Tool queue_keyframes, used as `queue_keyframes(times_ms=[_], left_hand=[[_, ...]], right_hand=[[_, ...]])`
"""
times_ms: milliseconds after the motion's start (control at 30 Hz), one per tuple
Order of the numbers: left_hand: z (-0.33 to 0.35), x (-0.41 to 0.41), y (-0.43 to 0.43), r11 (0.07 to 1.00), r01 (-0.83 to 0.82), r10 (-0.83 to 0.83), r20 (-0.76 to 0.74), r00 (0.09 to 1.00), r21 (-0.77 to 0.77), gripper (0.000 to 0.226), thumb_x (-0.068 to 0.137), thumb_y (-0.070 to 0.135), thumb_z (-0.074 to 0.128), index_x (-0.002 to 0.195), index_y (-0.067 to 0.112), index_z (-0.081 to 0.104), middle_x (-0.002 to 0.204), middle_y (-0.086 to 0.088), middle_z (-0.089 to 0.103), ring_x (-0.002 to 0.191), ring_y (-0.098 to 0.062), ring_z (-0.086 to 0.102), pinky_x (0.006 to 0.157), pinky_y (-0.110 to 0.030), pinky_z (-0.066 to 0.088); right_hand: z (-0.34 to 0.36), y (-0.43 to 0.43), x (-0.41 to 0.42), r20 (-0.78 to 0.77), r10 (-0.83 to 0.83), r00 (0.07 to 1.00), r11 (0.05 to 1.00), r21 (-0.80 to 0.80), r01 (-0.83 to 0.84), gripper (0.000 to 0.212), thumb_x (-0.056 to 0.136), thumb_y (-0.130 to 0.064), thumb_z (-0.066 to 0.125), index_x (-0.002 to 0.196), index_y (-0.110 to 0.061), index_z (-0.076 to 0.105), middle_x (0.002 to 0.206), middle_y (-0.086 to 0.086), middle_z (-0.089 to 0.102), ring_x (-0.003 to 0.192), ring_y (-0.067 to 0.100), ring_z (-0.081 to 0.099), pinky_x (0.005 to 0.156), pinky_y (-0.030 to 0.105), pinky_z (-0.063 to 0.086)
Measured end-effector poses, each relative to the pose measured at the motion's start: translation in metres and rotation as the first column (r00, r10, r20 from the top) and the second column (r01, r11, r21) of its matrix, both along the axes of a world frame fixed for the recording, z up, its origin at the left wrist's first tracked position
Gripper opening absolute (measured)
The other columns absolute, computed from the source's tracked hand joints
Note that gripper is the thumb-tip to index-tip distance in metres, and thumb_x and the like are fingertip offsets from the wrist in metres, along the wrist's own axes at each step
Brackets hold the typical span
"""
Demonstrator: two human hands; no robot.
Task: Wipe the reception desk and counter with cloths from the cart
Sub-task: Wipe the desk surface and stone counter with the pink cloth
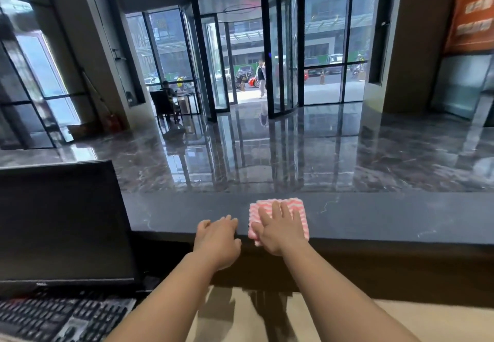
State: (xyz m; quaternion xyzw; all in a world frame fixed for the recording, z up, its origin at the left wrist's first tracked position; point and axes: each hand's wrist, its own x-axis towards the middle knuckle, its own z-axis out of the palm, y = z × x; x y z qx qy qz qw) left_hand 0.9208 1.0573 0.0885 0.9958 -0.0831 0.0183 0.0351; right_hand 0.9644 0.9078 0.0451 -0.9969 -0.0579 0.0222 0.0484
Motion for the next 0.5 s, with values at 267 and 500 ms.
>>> queue_keyframes(times_ms=[267, 500], left_hand=[[-0.016, 0.034, -0.004, 0.988, 0.01, -0.007, -0.019, 1.0, 0.155, 0.032, 0.096, 0.025, 0.041, 0.125, 0.027, 0.056, 0.13, 0.006, 0.058, 0.118, -0.013, 0.054, 0.116, -0.04, 0.011], [-0.015, 0.039, 0.0, 0.984, 0.034, -0.027, -0.043, 0.999, 0.174, 0.037, 0.092, 0.019, 0.043, 0.124, 0.027, 0.058, 0.126, 0.007, 0.061, 0.114, -0.012, 0.057, 0.116, -0.038, 0.007]], right_hand=[[0.002, -0.027, 0.057, -0.053, -0.084, 0.995, 0.994, 0.064, 0.087, 0.06, 0.102, -0.05, 0.016, 0.156, -0.031, -0.001, 0.163, 0.009, -0.012, 0.15, 0.029, -0.013, 0.117, 0.051, -0.009], [0.005, -0.139, 0.054, -0.097, -0.4, 0.912, 0.913, 0.051, 0.406, 0.06, 0.102, -0.052, 0.013, 0.156, -0.03, -0.001, 0.163, 0.009, -0.012, 0.15, 0.029, -0.012, 0.119, 0.049, -0.007]])
